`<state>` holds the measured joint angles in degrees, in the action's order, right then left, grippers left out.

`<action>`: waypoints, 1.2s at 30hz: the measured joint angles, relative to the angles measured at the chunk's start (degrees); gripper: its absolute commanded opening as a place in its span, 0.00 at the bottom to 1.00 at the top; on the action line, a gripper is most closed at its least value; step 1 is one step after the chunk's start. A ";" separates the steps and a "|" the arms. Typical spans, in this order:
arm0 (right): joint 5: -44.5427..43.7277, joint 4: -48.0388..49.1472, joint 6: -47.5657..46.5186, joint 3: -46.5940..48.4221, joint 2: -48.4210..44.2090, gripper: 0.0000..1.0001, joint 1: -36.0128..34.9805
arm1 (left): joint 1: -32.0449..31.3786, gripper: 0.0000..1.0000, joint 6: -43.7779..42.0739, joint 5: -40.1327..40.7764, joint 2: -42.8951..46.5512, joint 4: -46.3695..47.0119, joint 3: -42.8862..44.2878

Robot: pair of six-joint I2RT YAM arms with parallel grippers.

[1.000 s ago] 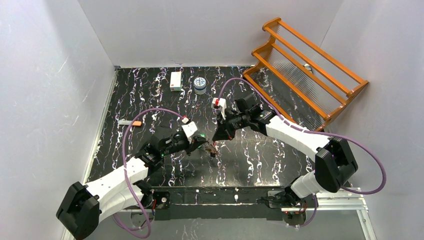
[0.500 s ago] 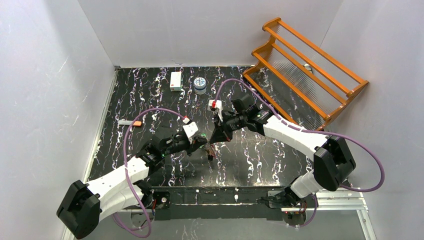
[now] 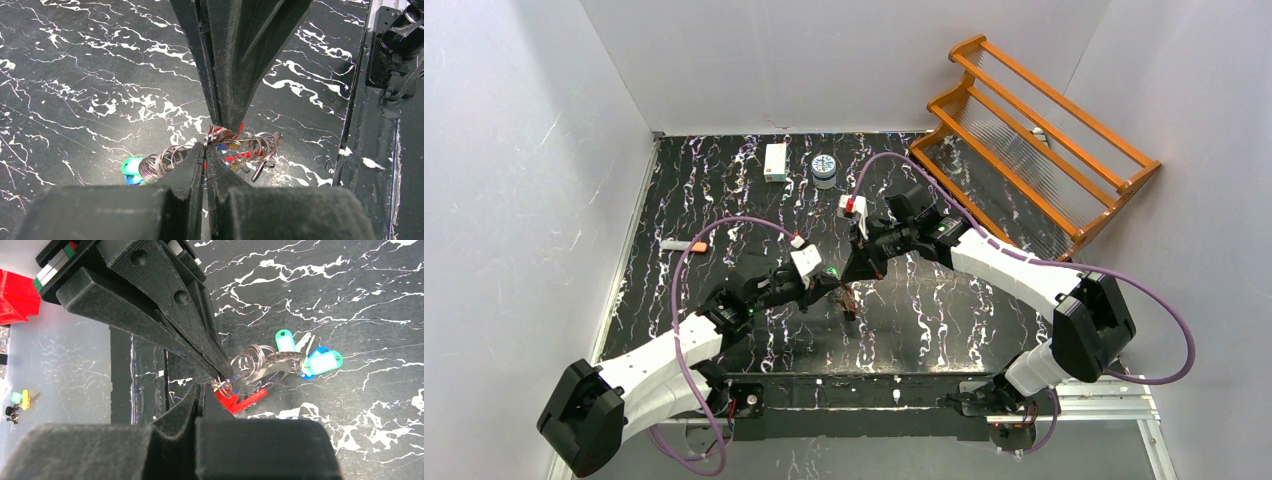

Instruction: Put the keys on the keyring

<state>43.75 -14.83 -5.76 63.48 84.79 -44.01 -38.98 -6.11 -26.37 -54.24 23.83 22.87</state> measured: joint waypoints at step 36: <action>-6.01 -0.02 3.50 1.33 1.53 0.01 -0.39 | -0.57 0.00 0.85 0.66 0.00 0.63 -0.92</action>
<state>37.74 -14.85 -2.26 64.82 86.32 -44.40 -39.55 -5.26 -25.71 -54.24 24.47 21.96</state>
